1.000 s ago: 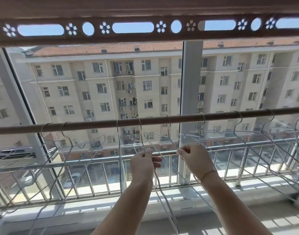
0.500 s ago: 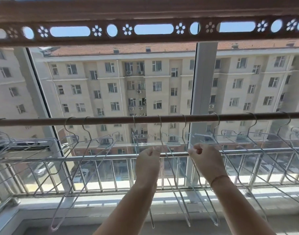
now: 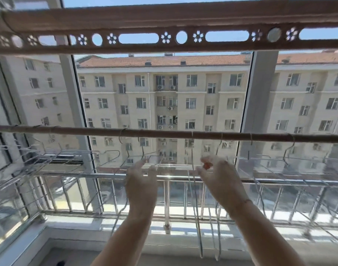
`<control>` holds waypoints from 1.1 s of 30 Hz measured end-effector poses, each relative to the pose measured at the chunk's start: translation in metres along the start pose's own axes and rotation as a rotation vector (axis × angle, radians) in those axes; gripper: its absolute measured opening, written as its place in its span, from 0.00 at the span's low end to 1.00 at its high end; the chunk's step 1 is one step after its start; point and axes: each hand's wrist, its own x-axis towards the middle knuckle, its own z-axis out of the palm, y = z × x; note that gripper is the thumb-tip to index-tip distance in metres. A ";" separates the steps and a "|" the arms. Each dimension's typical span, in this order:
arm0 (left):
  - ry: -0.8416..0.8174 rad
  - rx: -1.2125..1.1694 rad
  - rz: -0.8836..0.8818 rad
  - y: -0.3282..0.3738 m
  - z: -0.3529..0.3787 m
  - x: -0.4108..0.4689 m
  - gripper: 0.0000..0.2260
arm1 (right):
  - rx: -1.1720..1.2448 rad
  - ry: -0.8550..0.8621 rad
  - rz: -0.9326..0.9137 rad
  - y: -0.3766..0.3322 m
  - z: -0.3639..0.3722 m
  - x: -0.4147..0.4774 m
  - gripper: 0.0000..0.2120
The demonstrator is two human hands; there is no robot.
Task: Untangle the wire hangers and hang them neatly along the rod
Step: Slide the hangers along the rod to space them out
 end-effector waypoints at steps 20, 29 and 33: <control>-0.403 0.053 -0.079 -0.041 -0.055 0.076 0.11 | -0.179 0.109 0.395 -0.036 0.089 0.008 0.11; -0.522 -0.074 -0.107 -0.039 -0.053 0.073 0.07 | -0.150 0.072 0.336 -0.047 0.102 0.015 0.13; -0.520 -0.127 -0.128 -0.039 -0.049 0.072 0.07 | -0.134 0.053 0.315 -0.049 0.103 0.017 0.10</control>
